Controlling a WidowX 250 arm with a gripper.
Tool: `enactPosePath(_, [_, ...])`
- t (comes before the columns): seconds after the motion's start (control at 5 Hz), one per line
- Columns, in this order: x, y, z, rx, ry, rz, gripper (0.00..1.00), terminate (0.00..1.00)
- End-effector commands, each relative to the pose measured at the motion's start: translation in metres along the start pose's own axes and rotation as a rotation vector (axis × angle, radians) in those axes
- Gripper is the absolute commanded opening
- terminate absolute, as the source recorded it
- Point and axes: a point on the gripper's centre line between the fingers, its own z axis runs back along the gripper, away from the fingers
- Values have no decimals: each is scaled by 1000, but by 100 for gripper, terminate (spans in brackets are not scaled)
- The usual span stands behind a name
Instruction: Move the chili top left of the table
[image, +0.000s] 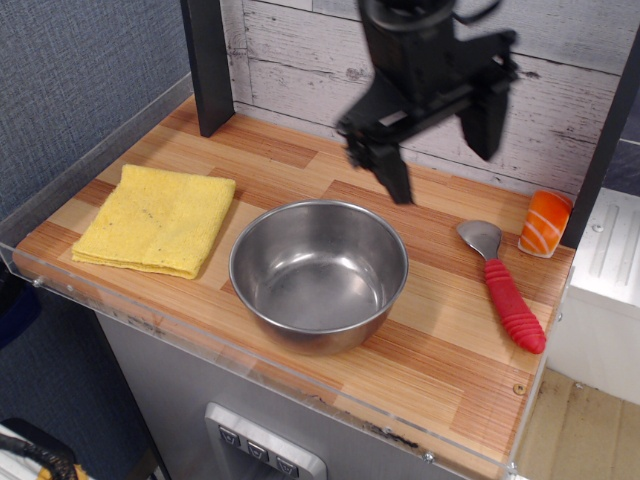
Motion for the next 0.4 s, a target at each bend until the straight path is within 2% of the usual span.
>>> enactPosePath(0.0, [-13,-15,-27,-28,19,-87,100,0])
enactPosePath(0.2, [-21,-23,-49,-42,34,-101,100,0])
